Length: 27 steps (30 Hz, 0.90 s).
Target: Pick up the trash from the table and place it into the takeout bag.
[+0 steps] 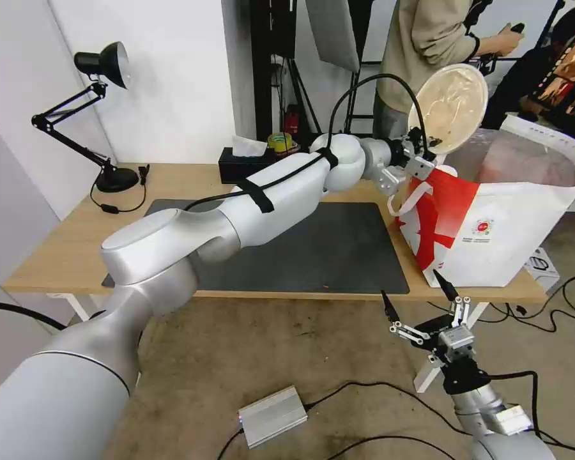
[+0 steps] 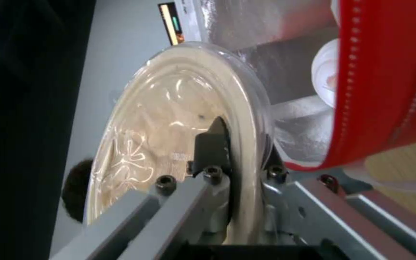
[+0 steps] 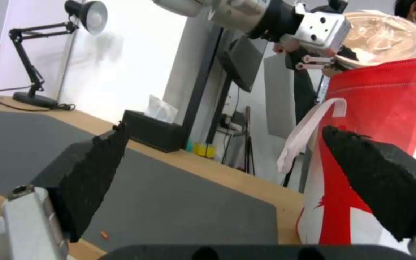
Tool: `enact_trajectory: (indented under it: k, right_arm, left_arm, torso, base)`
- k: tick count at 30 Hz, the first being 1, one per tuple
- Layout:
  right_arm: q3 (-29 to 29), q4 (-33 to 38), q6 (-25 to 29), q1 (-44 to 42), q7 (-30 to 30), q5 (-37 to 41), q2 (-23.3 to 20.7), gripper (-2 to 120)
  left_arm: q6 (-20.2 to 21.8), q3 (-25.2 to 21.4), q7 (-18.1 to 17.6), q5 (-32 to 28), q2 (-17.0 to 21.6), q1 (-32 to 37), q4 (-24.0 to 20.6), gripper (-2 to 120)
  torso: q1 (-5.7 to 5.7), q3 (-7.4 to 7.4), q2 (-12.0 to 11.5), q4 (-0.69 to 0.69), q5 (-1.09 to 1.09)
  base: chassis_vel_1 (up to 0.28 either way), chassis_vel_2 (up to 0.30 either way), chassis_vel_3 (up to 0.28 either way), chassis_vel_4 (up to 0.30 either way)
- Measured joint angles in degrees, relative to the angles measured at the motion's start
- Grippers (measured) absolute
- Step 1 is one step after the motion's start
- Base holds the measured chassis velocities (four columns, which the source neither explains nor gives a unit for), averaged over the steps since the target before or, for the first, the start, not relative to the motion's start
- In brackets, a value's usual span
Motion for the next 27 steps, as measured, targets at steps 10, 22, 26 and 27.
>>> enact_trajectory:
  k: [10, 22, 26, 27]
  right_arm:
    - [0.0, 0.0, 0.0, 0.0, 0.0, 0.0, 0.0, 100]
    - [0.0, 0.0, 0.0, 0.0, 0.0, 0.0, 0.0, 100]
    - [0.0, 0.0, 0.0, 0.0, 0.0, 0.0, 0.0, 100]
    - [0.0, 0.0, 0.0, 0.0, 0.0, 0.0, 0.0, 100]
  left_arm:
    - [0.8, 1.0, -1.3, -1.2, -0.1, -0.1, -0.7, 1]
    - [1.1, 3.0, -1.9, -1.7, -0.1, 0.8, -0.6, 1]
    - [1.1, 3.2, -1.9, -1.5, -0.1, 1.1, -0.3, 1]
    - [1.1, 3.3, -1.9, -1.4, -0.1, 1.1, -0.2, 1]
  torso:
    - [0.0, 0.0, 0.0, 0.0, 0.0]
    - [0.0, 0.0, 0.0, 0.0, 0.0]
    - [0.0, 0.0, 0.0, 0.0, 0.0]
    - [0.0, 0.0, 0.0, 0.0, 0.0]
  base:
    - [0.0, 0.0, 0.0, 0.0]
    - [0.0, 0.0, 0.0, 0.0]
    - [0.0, 0.0, 0.0, 0.0]
    - [0.0, 0.0, 0.0, 0.0]
